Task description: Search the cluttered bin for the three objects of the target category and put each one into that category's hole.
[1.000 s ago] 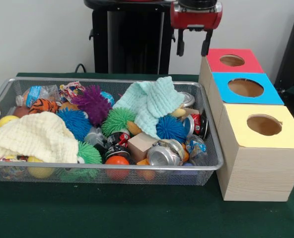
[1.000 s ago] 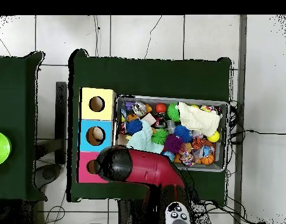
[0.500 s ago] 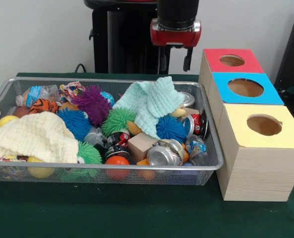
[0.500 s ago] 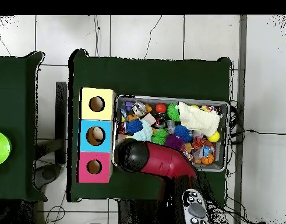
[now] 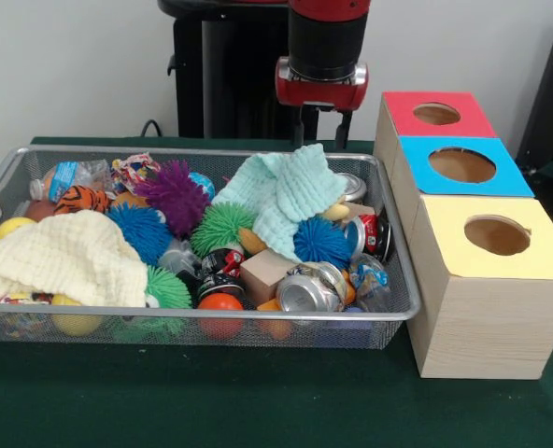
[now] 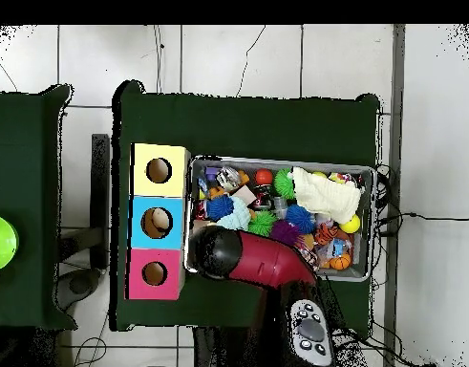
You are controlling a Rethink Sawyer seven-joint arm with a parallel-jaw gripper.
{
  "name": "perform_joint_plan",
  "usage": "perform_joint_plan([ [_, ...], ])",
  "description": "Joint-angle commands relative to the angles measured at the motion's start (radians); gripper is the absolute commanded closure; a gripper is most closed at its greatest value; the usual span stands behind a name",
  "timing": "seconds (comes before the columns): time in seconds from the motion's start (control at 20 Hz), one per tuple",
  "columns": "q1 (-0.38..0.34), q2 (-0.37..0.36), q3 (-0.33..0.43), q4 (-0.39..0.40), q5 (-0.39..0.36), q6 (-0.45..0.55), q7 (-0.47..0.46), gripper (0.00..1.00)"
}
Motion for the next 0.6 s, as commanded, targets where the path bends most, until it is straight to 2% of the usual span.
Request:
perform_joint_plan([
  [0.05,0.133,0.051,-0.114,-0.028,0.116,0.019,0.469,0.00],
  [0.1,0.167,0.057,-0.147,-0.033,0.132,0.036,0.514,0.00],
  [0.25,0.214,0.056,-0.191,-0.030,0.159,0.059,0.561,0.00],
  [0.6,0.202,0.059,-0.161,0.027,0.184,-0.030,0.565,0.00],
])
